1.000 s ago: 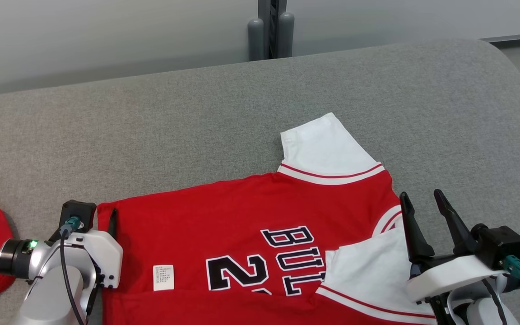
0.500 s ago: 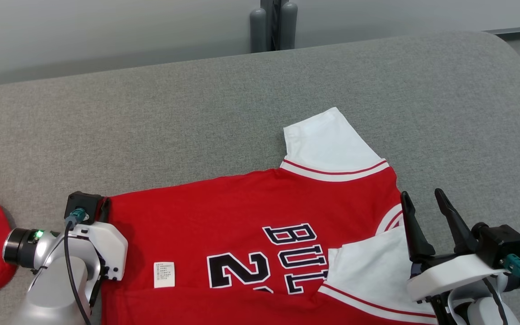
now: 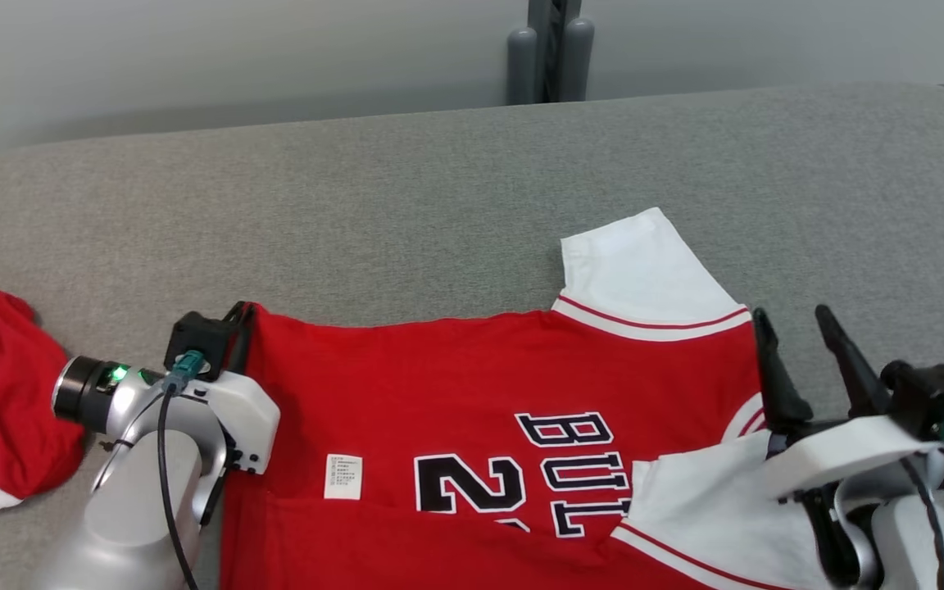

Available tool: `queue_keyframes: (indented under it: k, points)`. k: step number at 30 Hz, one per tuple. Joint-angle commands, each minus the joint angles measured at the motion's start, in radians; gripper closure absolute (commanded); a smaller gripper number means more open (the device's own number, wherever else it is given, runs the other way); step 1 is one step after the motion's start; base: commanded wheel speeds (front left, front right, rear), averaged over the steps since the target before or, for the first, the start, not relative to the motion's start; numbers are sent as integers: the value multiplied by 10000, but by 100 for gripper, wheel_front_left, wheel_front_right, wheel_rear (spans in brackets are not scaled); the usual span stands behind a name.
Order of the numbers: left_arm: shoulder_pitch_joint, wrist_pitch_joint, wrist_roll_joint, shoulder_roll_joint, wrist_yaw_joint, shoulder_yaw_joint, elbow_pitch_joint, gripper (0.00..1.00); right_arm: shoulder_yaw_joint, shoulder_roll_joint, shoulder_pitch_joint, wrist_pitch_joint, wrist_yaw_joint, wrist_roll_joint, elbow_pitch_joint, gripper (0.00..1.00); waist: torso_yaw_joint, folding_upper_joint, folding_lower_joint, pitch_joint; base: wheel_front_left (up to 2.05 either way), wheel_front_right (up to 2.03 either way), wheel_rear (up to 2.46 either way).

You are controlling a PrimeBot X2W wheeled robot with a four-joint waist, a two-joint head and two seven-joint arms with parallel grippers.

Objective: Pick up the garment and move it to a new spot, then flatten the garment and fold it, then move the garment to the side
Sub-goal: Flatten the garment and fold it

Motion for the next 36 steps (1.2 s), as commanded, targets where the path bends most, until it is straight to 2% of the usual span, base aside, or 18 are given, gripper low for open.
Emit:
queue_keyframes:
  k: [1,7,10,11,15,21,24,36]
  points:
    - [199,-46,130,43,97,-37,-204,100,-146,-76,-295,112,5,86,96,0,268,0,0,8,0,0,0]
    - [522,-45,458,-119,101,-351,-1252,100,-946,-268,-1922,1388,5,434,1396,0,1050,0,0,164,0,0,0]
    - [517,-45,567,-214,12,-508,-1526,100,-1251,-511,-2930,2132,5,592,2454,0,1449,0,0,308,0,0,0]
    - [471,-46,609,-314,-5,-594,-1662,100,-1400,-590,-3572,2522,5,770,3202,0,1684,0,0,415,0,0,0]
    - [279,-47,729,-533,-33,-758,-1924,100,-1281,-1052,-4711,2949,5,634,4619,0,2137,0,0,665,0,0,0]
    - [208,-47,806,-748,-86,-938,-2156,100,-1058,-1696,-5856,3109,3,129,6604,0,2655,0,0,852,0,0,0]
    - [180,-47,815,-761,-77,-983,-2203,100,-1096,-1743,-6269,3107,5,69,7404,0,2809,0,0,903,0,0,0]
    - [70,-48,832,-842,-117,-1160,-2137,100,-1117,-1858,-7413,3033,3,50,9332,0,2957,0,0,1158,0,0,0]
